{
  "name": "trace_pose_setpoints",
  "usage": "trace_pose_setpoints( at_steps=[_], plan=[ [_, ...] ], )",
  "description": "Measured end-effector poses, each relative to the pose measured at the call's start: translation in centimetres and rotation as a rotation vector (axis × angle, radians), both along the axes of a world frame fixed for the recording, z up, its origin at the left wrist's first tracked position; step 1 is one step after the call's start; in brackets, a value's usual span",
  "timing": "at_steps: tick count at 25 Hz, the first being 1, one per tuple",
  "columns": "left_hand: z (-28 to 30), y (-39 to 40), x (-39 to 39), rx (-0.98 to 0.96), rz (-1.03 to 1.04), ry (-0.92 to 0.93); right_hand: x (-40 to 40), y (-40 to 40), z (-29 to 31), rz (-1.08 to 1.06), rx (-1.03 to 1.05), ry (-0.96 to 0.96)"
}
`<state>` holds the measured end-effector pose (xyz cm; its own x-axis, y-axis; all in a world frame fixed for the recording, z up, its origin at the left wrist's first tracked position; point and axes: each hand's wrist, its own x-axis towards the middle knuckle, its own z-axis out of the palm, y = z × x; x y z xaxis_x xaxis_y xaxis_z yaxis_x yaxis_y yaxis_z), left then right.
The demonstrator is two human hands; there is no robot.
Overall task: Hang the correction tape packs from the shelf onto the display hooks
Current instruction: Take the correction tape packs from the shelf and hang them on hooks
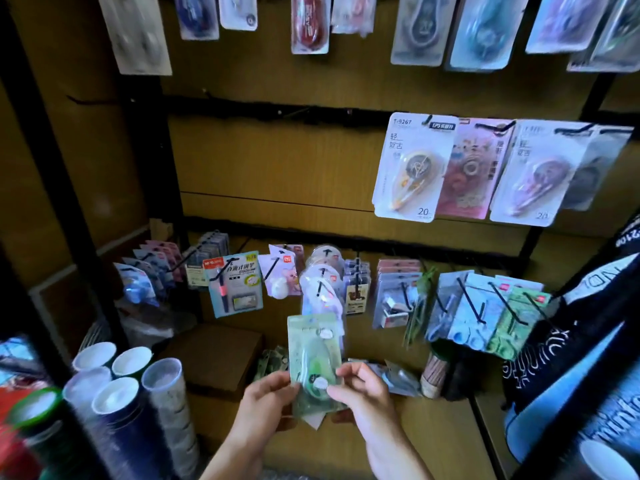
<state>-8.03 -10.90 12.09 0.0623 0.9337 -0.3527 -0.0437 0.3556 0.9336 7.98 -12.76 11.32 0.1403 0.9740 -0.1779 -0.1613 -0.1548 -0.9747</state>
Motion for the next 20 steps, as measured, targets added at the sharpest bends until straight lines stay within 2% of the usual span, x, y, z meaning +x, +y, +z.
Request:
trace_pose_setpoints(
  at_steps=[7, 11, 15, 20],
  plan=[
    [10.8, 2.3, 0.9, 0.428, 0.036, -0.169, -0.6, 2.3, 11.4, -0.034, 0.469, -0.089],
    [18.1, 4.9, 1.4, 0.672, 0.073, -0.133, -1.0, 4.7, 18.5, -0.117, 0.705, -0.058],
    [21.4, 6.9, 1.6, 0.706, 0.095, -0.044, -1.2, 6.6, 22.4, -0.195, 0.733, -0.037],
    [21.2, 7.2, 1.9, 0.645, 0.083, -0.028, -1.0, 6.9, 22.2, -0.238, 0.688, -0.039]
  ],
)
